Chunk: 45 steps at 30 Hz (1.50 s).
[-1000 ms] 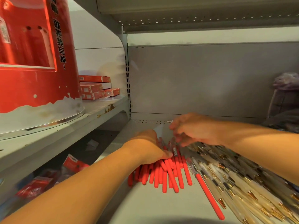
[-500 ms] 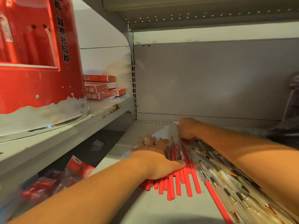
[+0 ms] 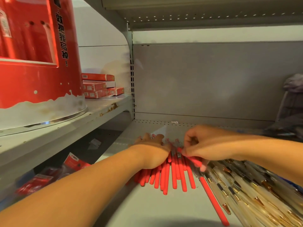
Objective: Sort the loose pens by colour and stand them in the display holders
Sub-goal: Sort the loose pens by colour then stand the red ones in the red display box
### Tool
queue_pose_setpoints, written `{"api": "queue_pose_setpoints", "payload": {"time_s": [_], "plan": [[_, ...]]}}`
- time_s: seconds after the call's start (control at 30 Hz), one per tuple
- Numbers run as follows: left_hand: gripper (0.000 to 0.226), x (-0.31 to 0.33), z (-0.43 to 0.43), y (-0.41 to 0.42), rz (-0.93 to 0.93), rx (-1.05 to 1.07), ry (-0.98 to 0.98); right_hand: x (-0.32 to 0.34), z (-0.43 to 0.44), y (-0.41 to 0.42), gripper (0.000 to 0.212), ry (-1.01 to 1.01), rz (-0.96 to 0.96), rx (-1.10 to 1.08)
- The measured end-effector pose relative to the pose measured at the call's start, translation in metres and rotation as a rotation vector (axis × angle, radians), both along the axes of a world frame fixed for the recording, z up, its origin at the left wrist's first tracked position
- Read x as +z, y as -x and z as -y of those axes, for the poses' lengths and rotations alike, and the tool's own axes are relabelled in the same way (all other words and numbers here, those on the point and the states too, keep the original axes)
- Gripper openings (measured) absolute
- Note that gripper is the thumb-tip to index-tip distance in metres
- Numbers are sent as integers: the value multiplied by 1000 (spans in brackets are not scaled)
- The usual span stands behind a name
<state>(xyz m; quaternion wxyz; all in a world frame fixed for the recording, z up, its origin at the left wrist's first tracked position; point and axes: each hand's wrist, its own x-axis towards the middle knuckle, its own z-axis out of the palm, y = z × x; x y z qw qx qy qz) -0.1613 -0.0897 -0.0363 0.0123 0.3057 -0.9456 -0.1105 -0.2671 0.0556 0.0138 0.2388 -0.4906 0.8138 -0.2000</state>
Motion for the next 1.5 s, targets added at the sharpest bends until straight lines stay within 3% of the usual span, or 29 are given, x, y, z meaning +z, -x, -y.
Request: {"api": "queue_pose_setpoints", "payload": {"time_s": [0.2,0.3,0.33,0.43,0.77,1.0,1.13,1.3,1.5], "plan": [[96,-3,-15,-2,100,53,-63,10,-39,-6,32,-32,-280,201],[96,-3,-14,-2,106,48,-80,4,-48,-5,86,-199,-227,287],[95,-3,-13,-1,103,46,-76,-2,-49,-3,92,-256,-284,339],[92,-7,-11,0,104,57,-18,-7,-62,-4,73,-215,-525,431],[85,-12,-13,-2,-29,31,49,-23,-48,-1,17,-16,-545,375],[84,1,-19,-25,-11,-226,173,-12,-29,34,5,-22,-411,318],[89,8,-30,-33,16,-524,285,-4,3,63,26,39,-371,198],[80,-6,-32,-31,9,-645,407,-16,42,71,69,-180,-374,206],[60,-5,-33,-21,19,-637,461,-11,43,75,52,-151,-294,321]]}}
